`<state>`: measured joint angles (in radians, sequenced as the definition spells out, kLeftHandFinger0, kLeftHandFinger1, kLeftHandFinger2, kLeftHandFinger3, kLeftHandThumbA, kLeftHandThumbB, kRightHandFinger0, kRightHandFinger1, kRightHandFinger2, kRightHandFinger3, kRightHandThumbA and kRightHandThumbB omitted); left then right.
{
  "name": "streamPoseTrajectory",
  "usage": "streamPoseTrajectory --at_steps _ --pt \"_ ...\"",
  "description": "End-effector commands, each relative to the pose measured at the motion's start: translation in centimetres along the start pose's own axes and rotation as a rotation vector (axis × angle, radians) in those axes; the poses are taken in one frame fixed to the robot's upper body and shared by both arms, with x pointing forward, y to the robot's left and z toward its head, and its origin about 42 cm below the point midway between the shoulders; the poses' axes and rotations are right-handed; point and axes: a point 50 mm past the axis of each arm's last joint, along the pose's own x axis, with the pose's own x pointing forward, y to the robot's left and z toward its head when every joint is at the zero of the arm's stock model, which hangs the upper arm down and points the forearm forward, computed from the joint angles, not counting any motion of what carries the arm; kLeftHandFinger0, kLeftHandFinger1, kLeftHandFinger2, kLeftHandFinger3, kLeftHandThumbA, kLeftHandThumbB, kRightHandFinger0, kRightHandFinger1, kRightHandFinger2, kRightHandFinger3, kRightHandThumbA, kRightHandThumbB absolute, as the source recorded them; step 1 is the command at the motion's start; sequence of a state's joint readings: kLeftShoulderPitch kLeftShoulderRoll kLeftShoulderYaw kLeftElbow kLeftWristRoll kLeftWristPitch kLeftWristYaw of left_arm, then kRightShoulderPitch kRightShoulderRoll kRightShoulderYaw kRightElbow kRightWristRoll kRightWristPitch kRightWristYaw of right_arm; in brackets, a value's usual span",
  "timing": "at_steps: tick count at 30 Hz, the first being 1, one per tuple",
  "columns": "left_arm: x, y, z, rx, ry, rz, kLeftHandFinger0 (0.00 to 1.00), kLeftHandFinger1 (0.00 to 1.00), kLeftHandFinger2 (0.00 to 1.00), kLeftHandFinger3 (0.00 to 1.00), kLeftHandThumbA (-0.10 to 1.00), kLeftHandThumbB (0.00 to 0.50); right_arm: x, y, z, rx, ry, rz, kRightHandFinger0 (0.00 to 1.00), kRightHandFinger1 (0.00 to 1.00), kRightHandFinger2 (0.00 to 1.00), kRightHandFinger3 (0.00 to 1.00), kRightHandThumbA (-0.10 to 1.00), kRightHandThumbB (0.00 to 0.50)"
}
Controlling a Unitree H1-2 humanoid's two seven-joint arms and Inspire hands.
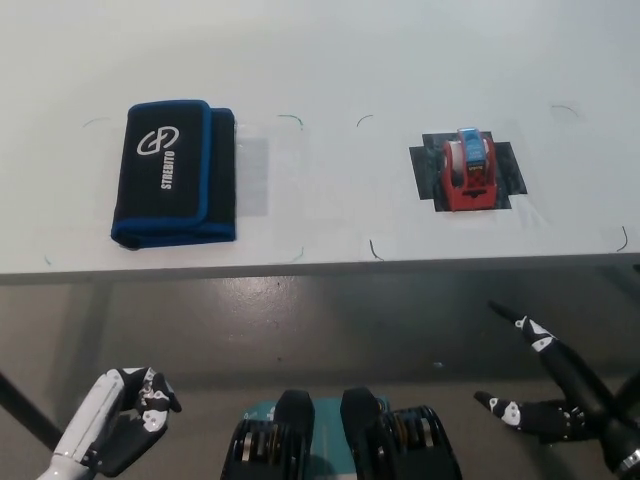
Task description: Use the right hand to move the tape on the right hand side to the notebook on the left hand side
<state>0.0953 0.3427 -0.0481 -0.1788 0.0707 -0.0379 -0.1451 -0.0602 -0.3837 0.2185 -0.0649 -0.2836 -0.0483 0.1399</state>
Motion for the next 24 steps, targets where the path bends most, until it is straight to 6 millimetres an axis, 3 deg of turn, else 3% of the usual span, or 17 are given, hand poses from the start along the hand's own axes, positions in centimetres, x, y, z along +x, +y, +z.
streamPoseTrajectory --at_steps 1,5,7,12,13,14,18,20,22,23,24 --pt "0.4 0.9 1.3 0.046 -0.050 -0.008 0.27 0.20 0.19 0.38 0.13 0.000 0.9 -1.4 1.4 -0.035 -0.094 -0.051 1.00 1.00 1.00 1.00 0.77 0.061" --pt "0.8 0.9 1.3 0.023 -0.060 -0.002 0.26 0.19 0.17 0.36 0.09 0.006 1.5 -2.3 2.1 -0.028 -0.104 -0.077 1.00 1.00 1.00 1.00 0.81 0.080" --pt "0.9 1.0 1.5 0.045 -0.065 -0.004 0.25 0.18 0.16 0.35 0.14 0.014 1.9 -3.2 2.8 -0.036 -0.130 -0.114 1.00 1.00 1.00 1.00 0.81 0.081" --pt "1.0 0.8 1.5 0.035 -0.065 -0.010 0.25 0.19 0.17 0.35 0.16 0.031 2.9 -5.2 4.0 -0.054 -0.177 -0.178 1.00 1.00 1.00 1.00 0.72 0.079" --pt "1.0 0.7 1.4 0.034 -0.065 -0.015 0.26 0.19 0.17 0.35 0.16 0.018 3.4 -6.0 4.5 -0.039 -0.190 -0.199 1.00 1.00 1.00 1.00 0.77 0.076" --pt "1.0 0.5 1.2 0.030 -0.065 -0.022 0.26 0.19 0.18 0.35 0.16 0.010 4.2 -7.3 5.4 -0.023 -0.219 -0.236 1.00 1.00 1.00 1.00 0.98 0.064" --pt "0.8 0.2 1.0 0.010 -0.054 -0.019 0.25 0.19 0.17 0.35 0.13 0.005 6.7 -10.0 7.3 0.065 -0.328 -0.310 1.00 1.00 1.00 1.00 1.00 0.208" --pt "0.8 0.1 0.9 0.011 -0.048 -0.018 0.25 0.19 0.17 0.35 0.12 0.004 7.8 -11.0 8.1 0.073 -0.346 -0.335 1.00 1.00 1.00 1.00 1.00 0.247" --pt "0.8 0.1 0.9 0.013 -0.051 -0.017 0.25 0.19 0.17 0.35 0.13 0.005 9.7 -12.6 9.3 0.078 -0.392 -0.354 1.00 1.00 1.00 1.00 1.00 0.337" --pt "0.8 0.1 0.9 0.012 -0.050 -0.017 0.25 0.19 0.17 0.35 0.13 0.004 9.9 -12.7 9.4 0.077 -0.397 -0.357 1.00 1.00 1.00 1.00 1.00 0.348" --pt "0.7 0.1 0.9 0.010 -0.044 -0.017 0.26 0.20 0.18 0.35 0.15 0.008 10.6 -13.3 10.0 0.045 -0.410 -0.362 1.00 1.00 1.00 1.00 1.00 0.406"
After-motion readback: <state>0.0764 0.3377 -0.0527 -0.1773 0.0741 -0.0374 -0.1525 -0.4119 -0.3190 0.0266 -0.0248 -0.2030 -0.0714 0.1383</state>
